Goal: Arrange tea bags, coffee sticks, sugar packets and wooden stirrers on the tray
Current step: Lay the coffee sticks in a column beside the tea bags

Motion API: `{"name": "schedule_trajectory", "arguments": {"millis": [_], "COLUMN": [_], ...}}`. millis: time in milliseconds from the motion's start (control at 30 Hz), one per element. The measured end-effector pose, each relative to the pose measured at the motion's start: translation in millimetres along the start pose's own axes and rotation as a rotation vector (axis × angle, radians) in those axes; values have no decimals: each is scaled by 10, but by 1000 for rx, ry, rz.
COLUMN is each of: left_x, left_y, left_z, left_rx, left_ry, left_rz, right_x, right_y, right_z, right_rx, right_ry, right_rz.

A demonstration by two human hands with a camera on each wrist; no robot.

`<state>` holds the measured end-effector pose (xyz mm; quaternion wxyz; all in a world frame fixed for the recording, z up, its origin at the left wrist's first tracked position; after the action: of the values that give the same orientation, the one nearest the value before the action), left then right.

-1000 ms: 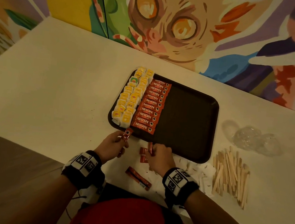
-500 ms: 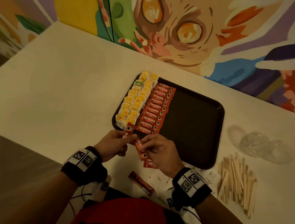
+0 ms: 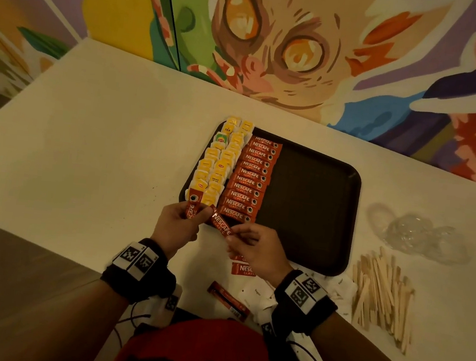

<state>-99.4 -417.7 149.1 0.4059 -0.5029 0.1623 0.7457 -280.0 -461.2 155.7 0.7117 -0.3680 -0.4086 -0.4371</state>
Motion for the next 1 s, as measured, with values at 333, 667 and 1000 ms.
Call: {"name": "schedule_trajectory", "arguments": {"millis": [333, 667, 1000], "left_x": [170, 170, 179], "left_y": [61, 1, -46], "left_z": [-40, -147, -175], "left_rx": [-13, -26, 15], "left_ry": [-83, -39, -42], "left_rz": [-82, -222, -242], "right_x": [-117, -288, -314], "right_y": [-202, -316, -254], "right_z": [-180, -424, -550], "right_rx": [-188, -411, -345], "right_ry": [122, 273, 317], "right_rz": [11, 206, 421]}}
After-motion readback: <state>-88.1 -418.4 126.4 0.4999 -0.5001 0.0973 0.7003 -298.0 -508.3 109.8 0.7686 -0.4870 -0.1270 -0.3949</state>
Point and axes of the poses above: each hand's wrist, its own z-axis away from the middle knuckle, its own y-axis out of the palm, x = y × z, the point moved 6 cm from there along -z, towards the middle knuckle, and after that the axes turned 14 degrees about -x, right-handed, at the moved point
